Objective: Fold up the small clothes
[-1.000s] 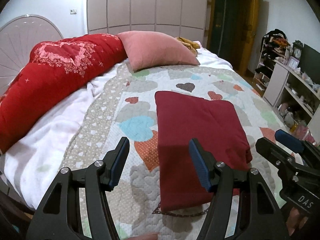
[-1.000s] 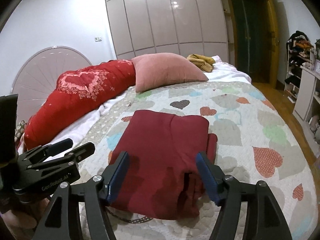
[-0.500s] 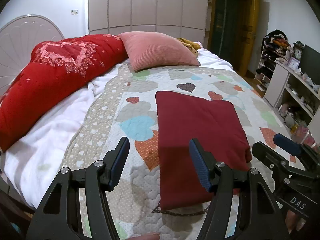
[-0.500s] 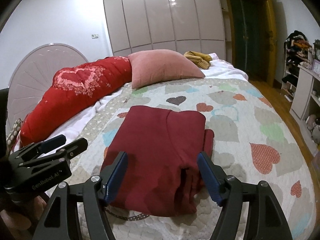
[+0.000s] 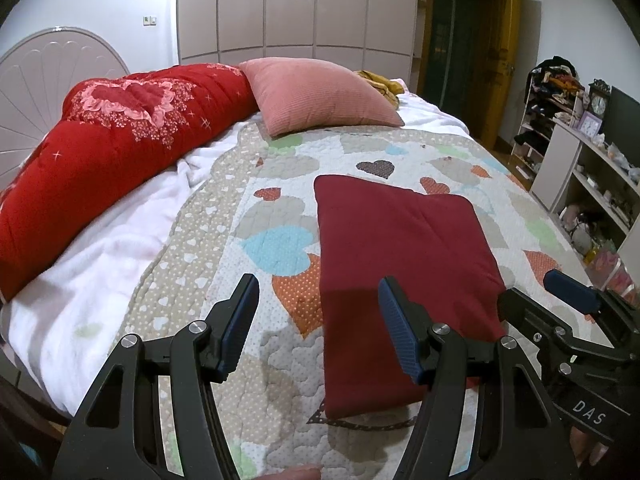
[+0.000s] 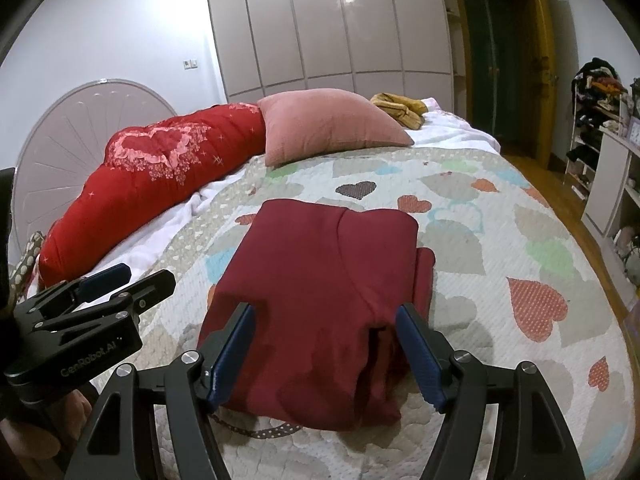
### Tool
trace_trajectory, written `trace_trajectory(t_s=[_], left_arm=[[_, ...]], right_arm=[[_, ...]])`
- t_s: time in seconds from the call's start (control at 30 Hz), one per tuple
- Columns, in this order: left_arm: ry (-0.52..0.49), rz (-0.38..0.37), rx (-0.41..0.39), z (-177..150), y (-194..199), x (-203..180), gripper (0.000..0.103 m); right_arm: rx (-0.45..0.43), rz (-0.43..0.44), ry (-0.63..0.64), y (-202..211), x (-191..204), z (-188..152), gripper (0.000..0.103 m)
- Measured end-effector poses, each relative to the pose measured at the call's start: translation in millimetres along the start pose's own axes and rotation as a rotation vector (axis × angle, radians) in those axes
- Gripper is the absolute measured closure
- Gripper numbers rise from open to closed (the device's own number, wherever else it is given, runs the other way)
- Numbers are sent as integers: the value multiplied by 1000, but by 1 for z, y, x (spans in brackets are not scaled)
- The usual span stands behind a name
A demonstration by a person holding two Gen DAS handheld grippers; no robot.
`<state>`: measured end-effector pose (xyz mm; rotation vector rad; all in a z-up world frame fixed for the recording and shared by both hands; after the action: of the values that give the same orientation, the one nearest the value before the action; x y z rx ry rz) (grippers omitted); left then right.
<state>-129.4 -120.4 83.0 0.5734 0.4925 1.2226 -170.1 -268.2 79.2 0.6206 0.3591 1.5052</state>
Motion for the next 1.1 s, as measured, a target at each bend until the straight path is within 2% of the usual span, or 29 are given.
trace_trajectory(t_s=[1.1], left_arm=[[-6, -6, 25, -10, -9, -2, 40]], right_arm=[[26, 6, -3, -11, 0, -8, 33]])
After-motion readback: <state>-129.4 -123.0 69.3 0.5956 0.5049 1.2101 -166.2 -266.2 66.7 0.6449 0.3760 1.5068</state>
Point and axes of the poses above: each gripper's, at about its wrist camera, not at the fingertips, and y roughly against the way its jaws point, x to its left, z to its top, the point moved 7 cm from there along -y, roughly the way its jaws point
